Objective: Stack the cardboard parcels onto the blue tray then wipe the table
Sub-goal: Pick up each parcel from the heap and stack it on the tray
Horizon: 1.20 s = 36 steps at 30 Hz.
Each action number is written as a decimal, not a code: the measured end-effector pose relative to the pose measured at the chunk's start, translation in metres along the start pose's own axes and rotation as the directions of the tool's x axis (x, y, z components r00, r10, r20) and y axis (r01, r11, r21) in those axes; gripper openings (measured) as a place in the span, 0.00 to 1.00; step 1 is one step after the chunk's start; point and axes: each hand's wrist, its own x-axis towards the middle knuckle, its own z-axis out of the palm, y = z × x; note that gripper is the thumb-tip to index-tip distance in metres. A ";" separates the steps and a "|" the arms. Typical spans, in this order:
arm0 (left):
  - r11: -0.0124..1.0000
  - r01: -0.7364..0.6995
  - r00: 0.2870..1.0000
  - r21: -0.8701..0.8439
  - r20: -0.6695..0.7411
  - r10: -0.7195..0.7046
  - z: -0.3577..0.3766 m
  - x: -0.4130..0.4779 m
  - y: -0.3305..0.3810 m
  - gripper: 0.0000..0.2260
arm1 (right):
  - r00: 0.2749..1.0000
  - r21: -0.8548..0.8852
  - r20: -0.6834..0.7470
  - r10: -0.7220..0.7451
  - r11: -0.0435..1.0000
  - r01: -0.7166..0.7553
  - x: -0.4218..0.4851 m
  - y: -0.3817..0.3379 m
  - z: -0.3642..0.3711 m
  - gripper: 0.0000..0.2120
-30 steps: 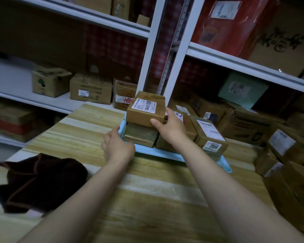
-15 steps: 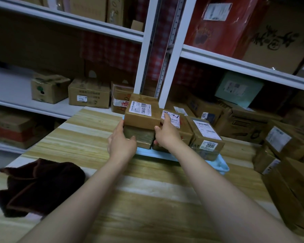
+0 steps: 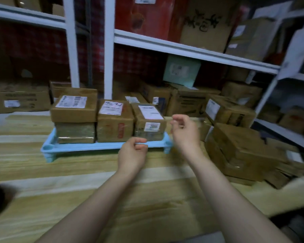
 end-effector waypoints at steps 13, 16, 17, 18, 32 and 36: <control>0.992 -0.117 0.844 0.054 0.532 0.071 0.151 -0.059 0.065 0.16 | 0.719 -0.098 -0.571 0.396 0.837 -0.539 0.006 0.122 -0.188 0.25; 0.989 -0.140 0.789 0.046 0.609 0.083 0.165 -0.067 0.077 0.18 | 0.744 -0.005 -0.420 0.520 0.819 -0.574 0.006 0.143 -0.195 0.31; 0.989 -0.144 0.773 0.044 0.628 0.085 0.169 -0.069 0.079 0.18 | 0.753 0.040 -0.407 0.518 0.833 -0.552 0.005 0.145 -0.196 0.30; 0.989 -0.142 0.770 0.038 0.632 0.086 0.172 -0.072 0.081 0.18 | 0.755 0.079 -0.411 0.511 0.845 -0.528 0.003 0.146 -0.197 0.29; 0.943 -0.010 0.929 -0.333 0.346 0.132 0.144 -0.049 0.075 0.09 | 0.832 0.544 -0.294 0.471 0.798 -0.260 -0.016 0.099 -0.166 0.13; 0.941 -0.005 0.964 -0.338 0.248 0.094 0.125 -0.041 0.063 0.06 | 0.866 0.620 -0.143 0.478 0.726 -0.298 -0.024 0.097 -0.150 0.14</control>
